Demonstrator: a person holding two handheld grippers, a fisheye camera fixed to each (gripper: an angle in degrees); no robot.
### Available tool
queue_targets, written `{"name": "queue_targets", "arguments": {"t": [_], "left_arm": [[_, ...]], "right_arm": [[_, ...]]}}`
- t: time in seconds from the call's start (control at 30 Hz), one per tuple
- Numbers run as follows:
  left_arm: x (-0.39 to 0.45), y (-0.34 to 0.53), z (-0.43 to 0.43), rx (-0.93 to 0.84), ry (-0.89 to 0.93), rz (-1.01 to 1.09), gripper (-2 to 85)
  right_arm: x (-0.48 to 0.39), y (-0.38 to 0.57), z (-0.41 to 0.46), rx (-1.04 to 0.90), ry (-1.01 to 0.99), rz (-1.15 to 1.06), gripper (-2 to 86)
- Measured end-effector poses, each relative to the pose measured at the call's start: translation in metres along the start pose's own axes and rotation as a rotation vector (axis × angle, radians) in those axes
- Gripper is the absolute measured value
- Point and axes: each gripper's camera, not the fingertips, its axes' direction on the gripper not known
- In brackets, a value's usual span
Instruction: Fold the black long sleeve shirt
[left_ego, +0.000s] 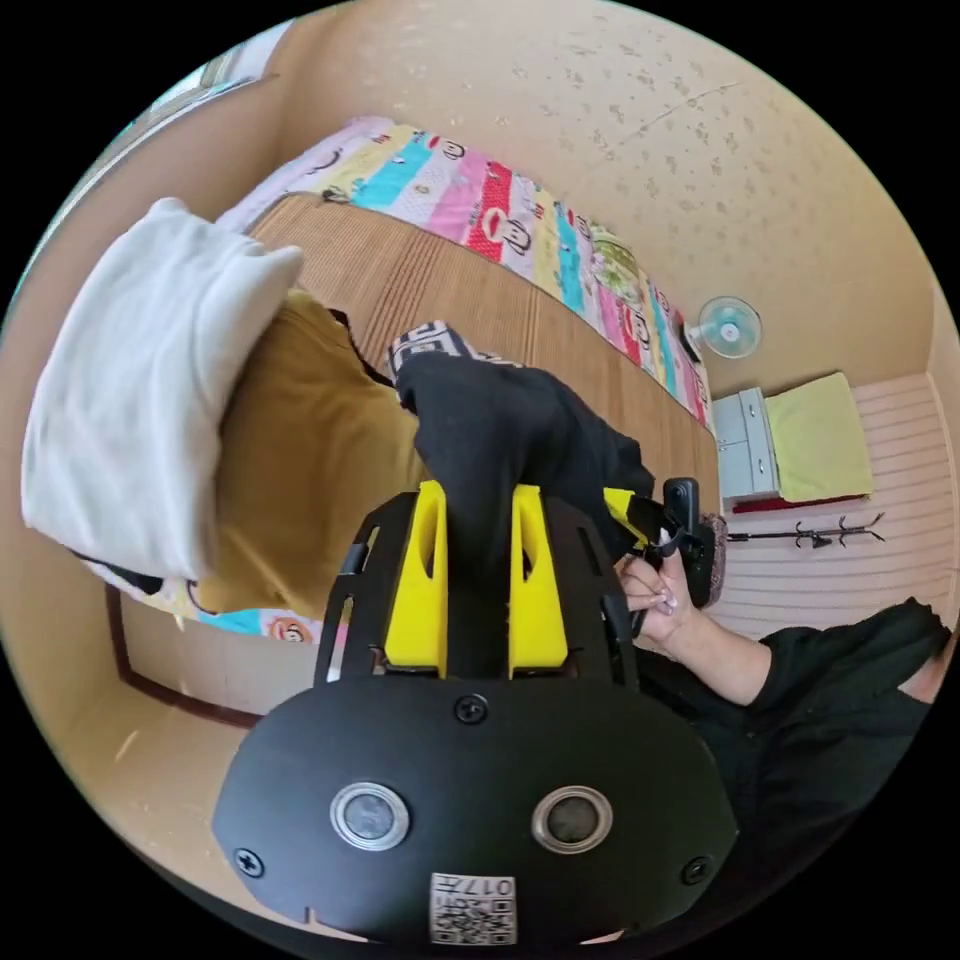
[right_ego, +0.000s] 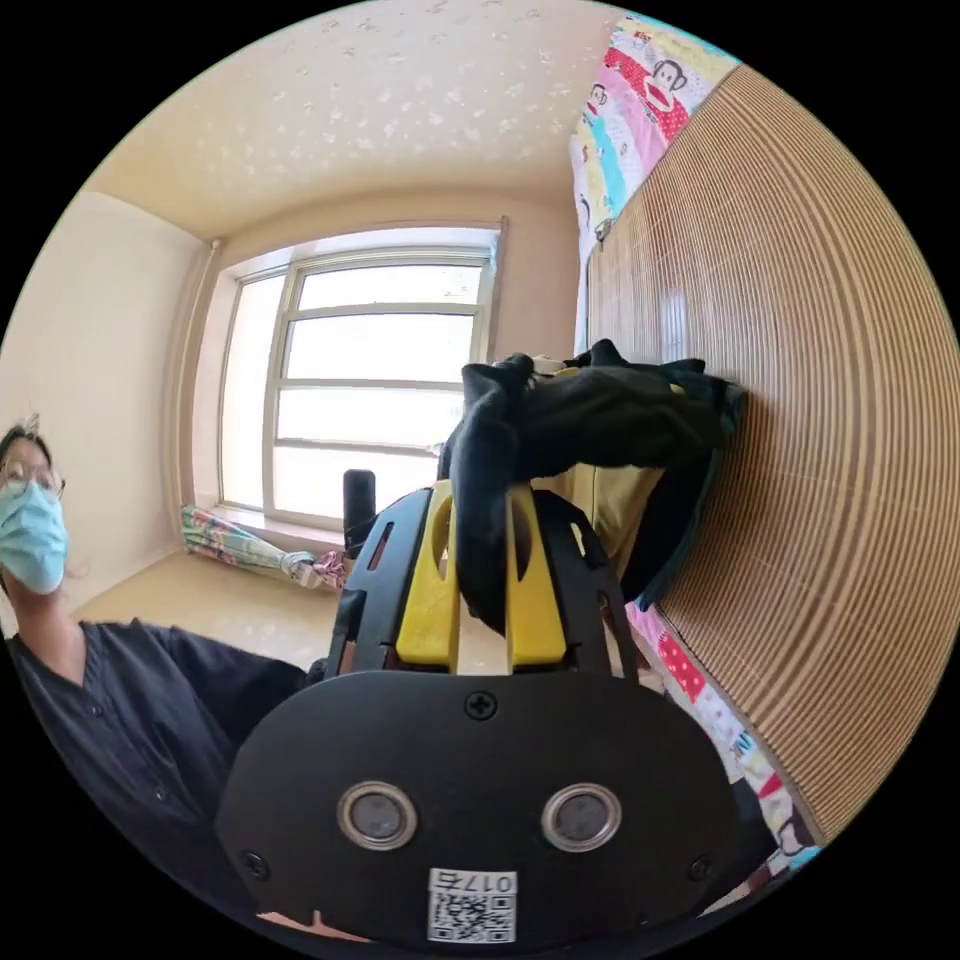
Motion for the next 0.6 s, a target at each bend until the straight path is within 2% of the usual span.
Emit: {"name": "queue_targets", "arguments": {"t": [0.07, 0.13, 0.23, 0.3, 0.4, 0.53, 0.6], "left_arm": [[-0.032, 0.011, -0.026, 0.081, -0.085, -0.151, 12.2], [-0.046, 0.033, -0.051, 0.18, -0.069, -0.223, 12.5], [-0.046, 0.083, -0.07, 0.316, -0.034, -0.264, 12.5], [-0.029, 0.117, -0.062, 0.341, -0.026, -0.245, 12.4], [0.01, 0.149, -0.047, 0.382, -0.028, -0.189, 11.1], [0.082, 0.15, -0.036, 0.427, -0.038, -0.005, 9.1], [0.139, 0.136, -0.036, 0.464, -0.031, 0.163, 8.0]], "right_arm": [[0.009, -0.017, 0.061, -0.143, 0.125, 0.101, 9.0], [0.019, -0.018, 0.089, -0.303, 0.288, 0.174, 9.5], [0.009, 0.003, 0.075, -0.394, 0.386, 0.083, 9.1], [0.01, 0.02, 0.043, -0.427, 0.508, 0.063, 8.1], [0.021, 0.052, -0.042, -0.422, 0.666, 0.146, 4.9], [0.004, 0.102, -0.196, -0.221, 0.948, 0.331, 1.4], [-0.017, 0.126, -0.257, -0.091, 1.017, 0.391, 1.0]]}}
